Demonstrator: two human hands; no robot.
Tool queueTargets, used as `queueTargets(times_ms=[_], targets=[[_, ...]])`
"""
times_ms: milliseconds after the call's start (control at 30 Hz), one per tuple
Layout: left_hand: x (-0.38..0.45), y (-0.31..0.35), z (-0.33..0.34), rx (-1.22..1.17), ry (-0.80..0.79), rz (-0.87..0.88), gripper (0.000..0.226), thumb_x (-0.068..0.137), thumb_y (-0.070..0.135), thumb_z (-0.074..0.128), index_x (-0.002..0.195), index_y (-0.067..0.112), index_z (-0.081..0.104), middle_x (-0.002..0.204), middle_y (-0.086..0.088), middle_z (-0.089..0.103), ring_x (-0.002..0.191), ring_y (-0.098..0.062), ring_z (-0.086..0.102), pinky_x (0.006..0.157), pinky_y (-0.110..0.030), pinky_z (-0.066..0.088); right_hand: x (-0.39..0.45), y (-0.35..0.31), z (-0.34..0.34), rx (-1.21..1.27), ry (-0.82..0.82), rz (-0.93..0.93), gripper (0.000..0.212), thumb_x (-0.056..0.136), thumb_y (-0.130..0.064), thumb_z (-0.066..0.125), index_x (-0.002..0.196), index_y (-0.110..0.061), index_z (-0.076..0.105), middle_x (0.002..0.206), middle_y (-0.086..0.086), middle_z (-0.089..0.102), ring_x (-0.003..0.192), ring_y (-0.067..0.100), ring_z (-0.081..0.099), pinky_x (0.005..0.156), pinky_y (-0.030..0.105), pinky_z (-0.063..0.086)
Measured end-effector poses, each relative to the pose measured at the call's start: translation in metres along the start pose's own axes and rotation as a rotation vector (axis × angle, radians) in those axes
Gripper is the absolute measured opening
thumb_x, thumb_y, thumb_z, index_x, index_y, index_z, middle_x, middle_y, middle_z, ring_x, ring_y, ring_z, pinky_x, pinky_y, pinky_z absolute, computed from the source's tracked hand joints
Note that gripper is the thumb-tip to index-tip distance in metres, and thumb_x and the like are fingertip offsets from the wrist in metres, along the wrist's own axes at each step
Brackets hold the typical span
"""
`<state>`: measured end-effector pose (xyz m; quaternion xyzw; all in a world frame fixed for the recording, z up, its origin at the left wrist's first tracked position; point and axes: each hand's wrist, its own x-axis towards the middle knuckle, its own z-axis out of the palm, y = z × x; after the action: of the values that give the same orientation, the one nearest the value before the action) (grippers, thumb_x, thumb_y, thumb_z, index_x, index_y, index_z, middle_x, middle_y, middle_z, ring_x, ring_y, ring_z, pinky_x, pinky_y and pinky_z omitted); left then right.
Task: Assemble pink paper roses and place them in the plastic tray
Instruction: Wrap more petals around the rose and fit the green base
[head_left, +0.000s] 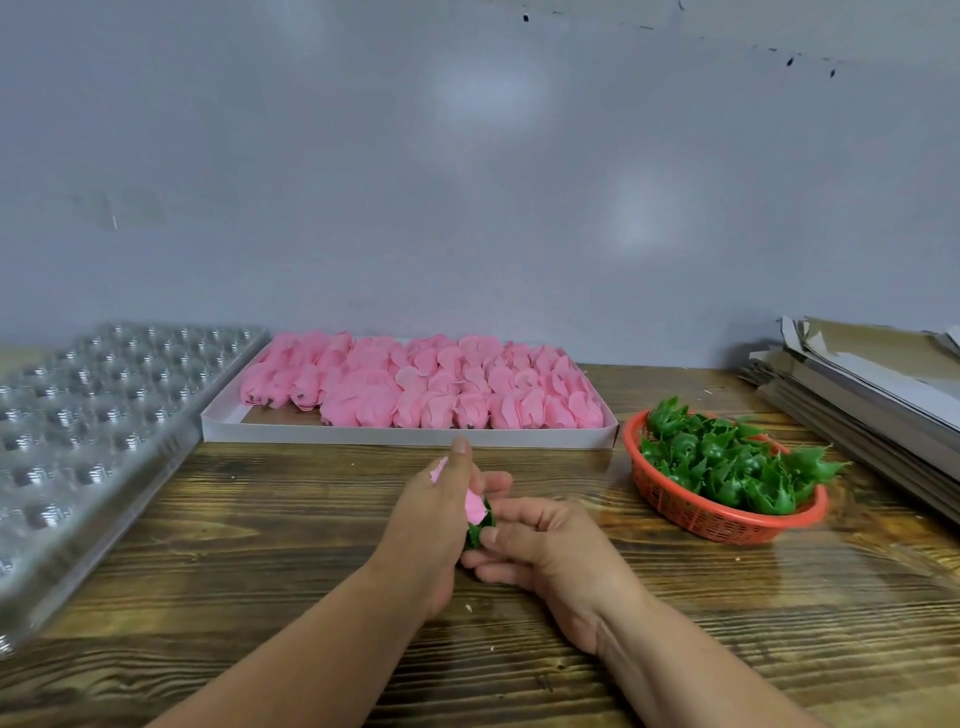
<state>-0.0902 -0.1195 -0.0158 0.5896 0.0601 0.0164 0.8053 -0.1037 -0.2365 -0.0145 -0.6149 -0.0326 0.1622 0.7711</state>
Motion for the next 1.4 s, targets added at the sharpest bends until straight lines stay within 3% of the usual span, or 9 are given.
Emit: queueTargets(times_ms=[167,400,633,833,967,1067,1167,1267,1400], targets=[[-0.004,0.004,0.003,0.037,-0.016,0.037,0.051,0.098,0.044,0.043,0.055,0.019,0.051,0.088,-0.001,0.076,0.078,-0.021,0.072,0.054,-0.029,0.051,0.002,0.000,-0.002,0.087,-0.017,-0.010,0.021,0.083,0.012,0.054,0.094,0.005,0.069,0.084,0.018,0.071,0.069,0.022,0.067,0.065,0.023,0.056],[-0.007,0.002,0.005,0.164,-0.084,0.125,0.056,0.098,0.046,0.040,0.048,0.027,0.057,0.087,0.006,0.075,0.086,-0.018,0.071,0.063,-0.029,0.049,0.001,-0.001,-0.002,0.091,-0.023,-0.015,0.026,0.084,0.014,0.050,0.105,0.010,0.065,0.096,0.024,0.063,0.068,0.020,0.069,0.068,0.024,0.057],[-0.010,-0.001,0.005,0.261,-0.163,0.224,0.055,0.076,0.060,0.041,0.083,0.014,0.070,0.088,0.000,0.074,0.083,-0.010,0.070,0.063,-0.019,0.054,0.001,-0.003,-0.001,0.107,0.017,-0.035,0.030,0.083,0.018,0.044,0.105,0.012,0.064,0.097,0.023,0.068,0.081,0.027,0.066,0.085,0.039,0.052],[-0.008,0.001,0.004,0.289,-0.088,0.303,0.044,0.078,0.058,0.039,0.066,0.026,0.066,0.092,-0.008,0.071,0.077,-0.011,0.064,0.064,-0.028,0.055,-0.003,-0.006,0.002,0.071,-0.026,0.006,0.025,0.086,0.011,0.049,0.103,0.006,0.067,0.092,0.017,0.071,0.077,0.022,0.070,0.074,0.028,0.055],[-0.006,0.002,0.004,0.182,-0.088,0.249,0.044,0.090,0.047,0.039,0.062,0.016,0.052,0.089,0.005,0.073,0.079,-0.011,0.066,0.054,-0.022,0.051,-0.001,-0.006,0.000,0.118,0.001,0.023,0.021,0.085,0.011,0.052,0.102,0.008,0.064,0.084,0.015,0.072,0.070,0.021,0.071,0.062,0.022,0.057],[-0.007,0.002,0.004,0.132,-0.090,0.232,0.044,0.093,0.045,0.039,0.065,0.012,0.049,0.090,0.002,0.074,0.087,-0.020,0.067,0.063,-0.030,0.056,0.000,-0.007,-0.001,0.129,0.031,0.037,0.021,0.085,0.009,0.052,0.102,0.007,0.065,0.083,0.017,0.072,0.069,0.022,0.071,0.061,0.023,0.057],[-0.006,0.007,0.002,0.125,-0.068,0.266,0.045,0.086,0.053,0.038,0.066,0.013,0.047,0.093,0.004,0.074,0.098,-0.024,0.066,0.087,-0.044,0.052,0.001,-0.007,-0.003,0.134,0.065,0.079,0.022,0.087,0.008,0.048,0.102,0.009,0.065,0.085,0.023,0.070,0.064,0.020,0.070,0.058,0.022,0.057],[-0.006,0.011,0.001,0.152,-0.056,0.333,0.047,0.083,0.057,0.035,0.066,0.015,0.046,0.094,0.010,0.073,0.097,-0.011,0.064,0.090,-0.034,0.047,0.002,-0.006,-0.002,0.130,0.108,0.081,0.024,0.088,0.008,0.046,0.105,0.010,0.063,0.088,0.025,0.068,0.061,0.019,0.069,0.056,0.022,0.056],[-0.009,0.005,0.005,0.270,-0.106,0.402,0.045,0.082,0.056,0.034,0.064,0.016,0.047,0.096,0.010,0.072,0.085,-0.004,0.061,0.074,-0.011,0.045,0.000,-0.002,0.005,0.095,0.077,0.050,0.025,0.089,0.008,0.044,0.104,0.007,0.065,0.084,0.019,0.069,0.062,0.019,0.067,0.058,0.022,0.056]])
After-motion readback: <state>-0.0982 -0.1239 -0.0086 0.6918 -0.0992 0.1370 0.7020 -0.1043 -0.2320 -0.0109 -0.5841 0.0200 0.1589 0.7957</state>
